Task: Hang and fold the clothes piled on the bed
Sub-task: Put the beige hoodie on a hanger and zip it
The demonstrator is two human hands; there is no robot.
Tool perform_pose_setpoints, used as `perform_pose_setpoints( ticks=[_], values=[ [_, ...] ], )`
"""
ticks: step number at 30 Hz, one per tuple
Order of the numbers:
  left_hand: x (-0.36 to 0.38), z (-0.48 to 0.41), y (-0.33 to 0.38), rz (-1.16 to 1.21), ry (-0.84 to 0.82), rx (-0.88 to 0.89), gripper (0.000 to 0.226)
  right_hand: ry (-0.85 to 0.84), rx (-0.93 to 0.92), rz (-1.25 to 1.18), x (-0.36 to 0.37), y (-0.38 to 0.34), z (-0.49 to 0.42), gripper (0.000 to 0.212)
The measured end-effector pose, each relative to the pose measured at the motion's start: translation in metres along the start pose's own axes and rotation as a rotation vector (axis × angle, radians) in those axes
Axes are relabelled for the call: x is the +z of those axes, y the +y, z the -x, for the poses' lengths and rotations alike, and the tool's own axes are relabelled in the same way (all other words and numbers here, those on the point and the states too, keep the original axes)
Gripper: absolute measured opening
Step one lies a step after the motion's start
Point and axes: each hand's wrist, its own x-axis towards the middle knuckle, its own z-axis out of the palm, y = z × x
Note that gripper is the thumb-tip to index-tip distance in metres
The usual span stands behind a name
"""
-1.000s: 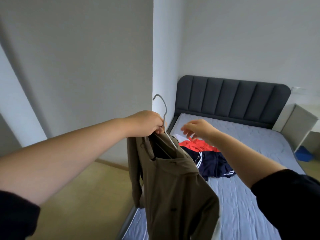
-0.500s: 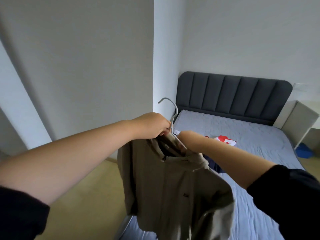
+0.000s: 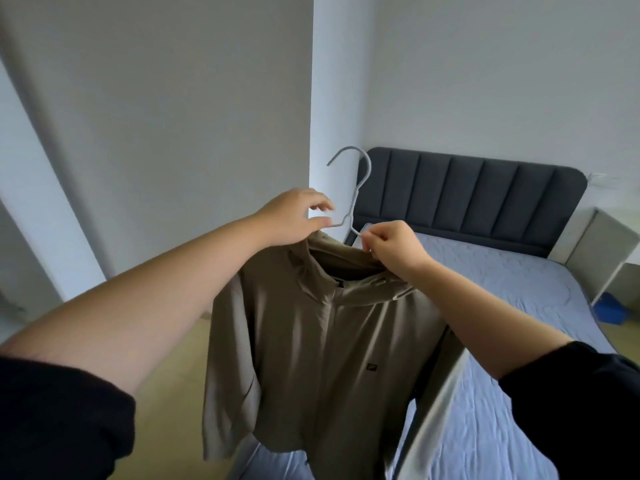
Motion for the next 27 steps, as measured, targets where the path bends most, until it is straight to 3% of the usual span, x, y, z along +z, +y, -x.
perform_pose_setpoints(
  ticks=[4,6,11,14,16,21,27],
  values=[
    [-0.016,0.021,-0.032,-0.124,-0.228,-0.237,0.034,0.037,-0.006,0.006,-0.008,0.005,-0.002,0.043],
    [-0.009,0.025,-0.036,-0.137,-0.215,-0.268,0.042,0.077,-0.013,0.032,-0.007,0.004,-0.003,0.042],
    [0.001,0.023,-0.031,-0.18,0.114,-0.214,0.034,0.205,-0.005,0.137,-0.006,0.0,-0.012,0.038],
    [0.001,0.031,-0.039,-0.186,0.342,-0.26,0.03,0.31,-0.013,0.115,0.004,0.0,-0.016,0.026],
    [-0.003,0.044,-0.047,-0.189,0.448,-0.304,0.031,0.321,0.041,0.155,0.012,0.006,-0.017,0.031],
    [-0.018,0.102,-0.077,-0.268,0.524,-0.462,0.027,-0.073,0.021,0.375,0.047,0.003,-0.024,0.033],
    [-0.046,0.193,-0.12,-0.388,0.588,-0.669,0.023,0.026,-0.198,0.341,0.132,-0.048,-0.022,0.023]
  ],
)
